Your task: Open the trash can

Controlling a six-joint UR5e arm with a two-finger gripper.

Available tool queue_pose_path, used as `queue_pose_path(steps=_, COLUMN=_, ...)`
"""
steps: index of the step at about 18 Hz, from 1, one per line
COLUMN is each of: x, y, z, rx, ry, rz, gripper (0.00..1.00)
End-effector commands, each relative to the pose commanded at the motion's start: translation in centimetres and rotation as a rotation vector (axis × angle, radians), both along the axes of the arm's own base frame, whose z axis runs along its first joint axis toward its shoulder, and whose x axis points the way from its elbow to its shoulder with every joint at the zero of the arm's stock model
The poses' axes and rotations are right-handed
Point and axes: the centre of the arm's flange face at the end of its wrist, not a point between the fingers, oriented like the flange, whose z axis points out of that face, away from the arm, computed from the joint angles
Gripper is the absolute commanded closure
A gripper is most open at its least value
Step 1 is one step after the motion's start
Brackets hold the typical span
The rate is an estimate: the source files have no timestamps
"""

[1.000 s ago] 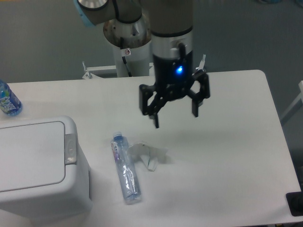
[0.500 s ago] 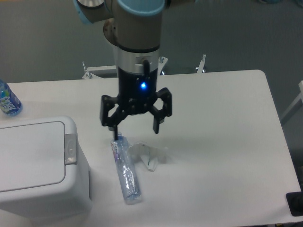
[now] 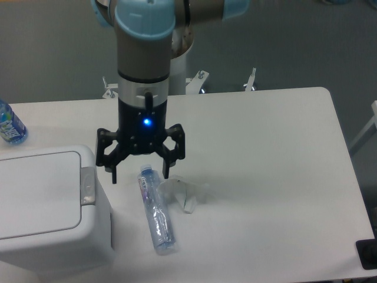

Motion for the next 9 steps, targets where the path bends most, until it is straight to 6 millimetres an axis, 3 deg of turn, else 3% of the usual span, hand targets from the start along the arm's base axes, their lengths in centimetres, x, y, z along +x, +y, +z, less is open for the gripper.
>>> queue_pose_path(steps=9, x=1.4, y=1.0, z=-0.9, rx=-0.013, ry=-0.009, rz=-0.026, gripper=0.00)
